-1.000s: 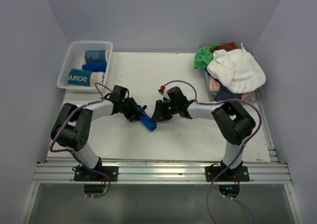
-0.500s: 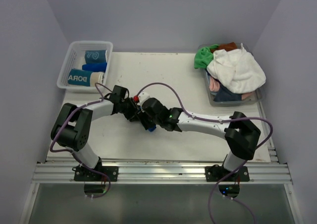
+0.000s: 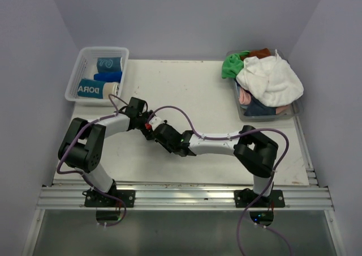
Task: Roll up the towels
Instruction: Place the rolled towel into the container
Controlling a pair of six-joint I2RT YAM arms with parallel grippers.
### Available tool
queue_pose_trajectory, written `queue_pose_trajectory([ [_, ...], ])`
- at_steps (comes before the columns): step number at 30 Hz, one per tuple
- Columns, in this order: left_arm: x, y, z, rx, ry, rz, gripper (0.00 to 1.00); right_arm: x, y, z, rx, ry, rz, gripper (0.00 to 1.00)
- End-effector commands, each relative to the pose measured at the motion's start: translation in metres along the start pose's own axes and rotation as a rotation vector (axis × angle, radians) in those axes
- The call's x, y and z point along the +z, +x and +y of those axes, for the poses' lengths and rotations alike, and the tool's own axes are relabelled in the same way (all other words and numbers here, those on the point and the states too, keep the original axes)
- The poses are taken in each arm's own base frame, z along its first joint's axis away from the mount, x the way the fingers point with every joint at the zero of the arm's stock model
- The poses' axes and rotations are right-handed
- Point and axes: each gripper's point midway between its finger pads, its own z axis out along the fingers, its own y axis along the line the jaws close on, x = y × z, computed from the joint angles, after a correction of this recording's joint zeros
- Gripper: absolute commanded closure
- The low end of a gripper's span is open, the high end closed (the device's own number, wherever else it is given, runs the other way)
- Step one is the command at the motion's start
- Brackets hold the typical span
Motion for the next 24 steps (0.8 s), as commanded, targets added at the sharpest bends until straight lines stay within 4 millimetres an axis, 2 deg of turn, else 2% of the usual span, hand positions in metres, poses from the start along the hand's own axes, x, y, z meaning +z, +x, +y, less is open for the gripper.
queue_pose_trajectory([
  [1,-0.006,-0.006,-0.005,0.015,-0.005,-0.031,0.44,-0.003,-0.017,-0.007,0.048,0.037,-0.059,0.76],
  [2,-0.008,-0.005,-0.006,0.016,-0.002,-0.031,0.40,-0.004,-0.019,-0.007,0.067,0.014,-0.065,0.83],
  [3,-0.008,-0.005,-0.005,0.018,-0.002,-0.031,0.35,-0.005,-0.020,-0.007,0.090,0.002,-0.066,0.84],
  [7,-0.011,-0.002,-0.005,0.021,0.008,-0.032,0.28,-0.007,-0.021,-0.005,0.174,-0.087,-0.087,0.87],
  [11,-0.011,-0.002,-0.007,0.025,0.019,-0.030,0.27,-0.009,-0.023,-0.009,0.253,-0.155,-0.097,0.87],
  [18,-0.005,-0.002,-0.010,0.027,0.037,-0.017,0.35,-0.010,-0.025,-0.009,0.329,-0.228,-0.096,0.87],
  [24,-0.001,-0.001,-0.010,0.032,0.037,-0.013,0.34,-0.006,-0.026,-0.003,0.384,-0.290,-0.068,0.87],
])
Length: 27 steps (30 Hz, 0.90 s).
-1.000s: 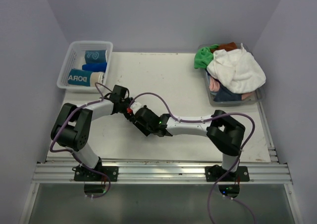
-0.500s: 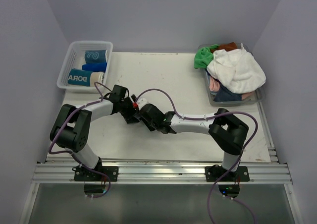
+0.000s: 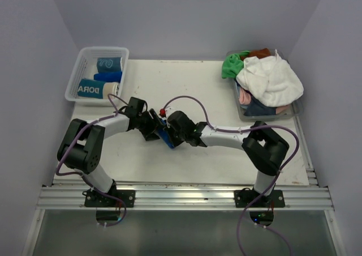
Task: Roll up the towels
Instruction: Place the rolled towel into the container
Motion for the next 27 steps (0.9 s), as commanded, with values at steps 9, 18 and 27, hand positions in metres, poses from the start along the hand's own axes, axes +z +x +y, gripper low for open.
queue_pose_trajectory([
  [9,0.005,0.000,-0.006,0.024,0.031,0.001,0.60,-0.006,-0.021,0.018,0.151,-0.129,-0.026,0.80],
  [18,-0.011,-0.011,-0.016,0.047,0.052,-0.026,0.90,-0.049,-0.049,-0.008,0.167,-0.034,-0.124,0.27],
  [27,-0.063,-0.062,-0.063,0.090,0.132,-0.143,0.91,-0.135,-0.067,-0.057,0.234,0.168,-0.293,0.24],
])
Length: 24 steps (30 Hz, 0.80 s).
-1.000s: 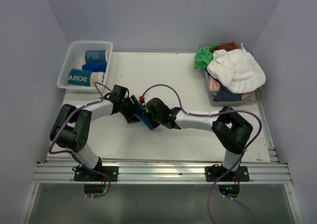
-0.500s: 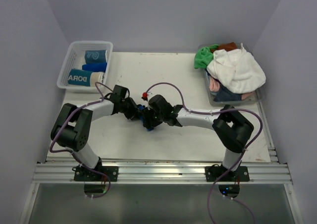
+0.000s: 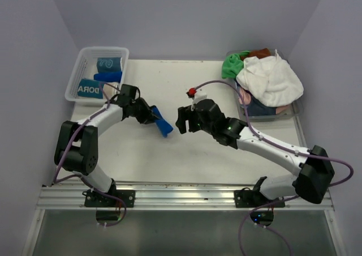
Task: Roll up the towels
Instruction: Place the rolled towel into the container
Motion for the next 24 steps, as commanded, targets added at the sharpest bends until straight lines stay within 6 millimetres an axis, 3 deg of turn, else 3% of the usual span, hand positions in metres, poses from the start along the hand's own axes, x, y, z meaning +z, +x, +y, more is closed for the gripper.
queue_pose_trajectory([
  [1,-0.048,-0.050,-0.057,0.091,0.116,-0.140,0.91,-0.022,-0.001,-0.040,0.036,0.178,-0.042,0.24],
  [2,-0.054,-0.058,-0.059,0.084,0.103,-0.155,0.91,-0.027,-0.002,-0.046,0.047,0.199,-0.054,0.24],
  [4,-0.082,-0.102,-0.069,0.056,0.130,-0.250,0.91,-0.036,-0.002,-0.055,0.071,0.237,-0.070,0.24],
  [5,-0.087,-0.108,-0.078,0.066,0.145,-0.265,0.90,-0.038,-0.001,-0.057,0.070,0.241,-0.067,0.24],
  [6,-0.100,-0.129,-0.076,0.031,0.149,-0.312,0.90,-0.039,0.000,-0.057,0.070,0.242,-0.066,0.24],
  [7,-0.114,-0.147,-0.087,0.035,0.178,-0.364,0.90,-0.040,0.003,-0.059,0.069,0.250,-0.056,0.24],
  [12,-0.148,-0.212,-0.088,-0.041,0.218,-0.488,0.89,-0.038,0.011,-0.060,0.073,0.249,-0.032,0.24],
  [16,-0.171,-0.246,-0.095,-0.044,0.243,-0.559,0.88,-0.037,0.013,-0.059,0.075,0.243,-0.021,0.24],
  [20,-0.180,-0.268,-0.086,-0.077,0.251,-0.601,0.87,-0.029,0.017,-0.057,0.068,0.240,0.007,0.24],
  [24,-0.188,-0.284,-0.064,-0.122,0.225,-0.640,0.87,-0.023,0.018,-0.053,0.066,0.225,0.022,0.24],
])
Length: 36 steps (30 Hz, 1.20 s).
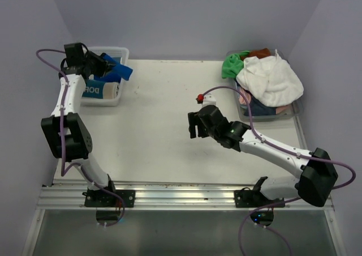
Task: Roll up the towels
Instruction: Place the rolled towel into the container
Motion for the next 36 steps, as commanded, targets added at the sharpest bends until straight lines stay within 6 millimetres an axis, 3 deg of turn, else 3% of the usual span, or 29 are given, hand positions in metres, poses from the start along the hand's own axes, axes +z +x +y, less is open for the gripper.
queue_pose_trajectory([
  [1,-0.008,-0.032,-0.002,-0.020,0.020,-0.076,0.87,0.001,-0.011,0.009,0.018,-0.022,-0.014,0.24],
  [6,-0.011,-0.051,0.019,-0.056,0.003,-0.099,0.87,0.004,-0.010,0.010,0.010,-0.022,-0.007,0.24],
  [14,-0.042,-0.053,0.048,-0.081,-0.060,-0.166,0.87,0.008,-0.007,0.014,0.005,-0.037,0.007,0.24],
  [21,-0.050,-0.054,0.076,-0.159,-0.108,-0.200,0.87,0.011,-0.002,0.016,0.007,-0.050,0.022,0.24],
  [22,-0.054,-0.056,0.073,-0.153,-0.094,-0.218,0.87,0.010,-0.003,0.017,0.008,-0.052,0.019,0.24],
  [36,-0.036,-0.048,0.135,-0.248,-0.193,-0.277,0.83,0.009,-0.001,0.019,0.018,-0.070,0.026,0.24],
])
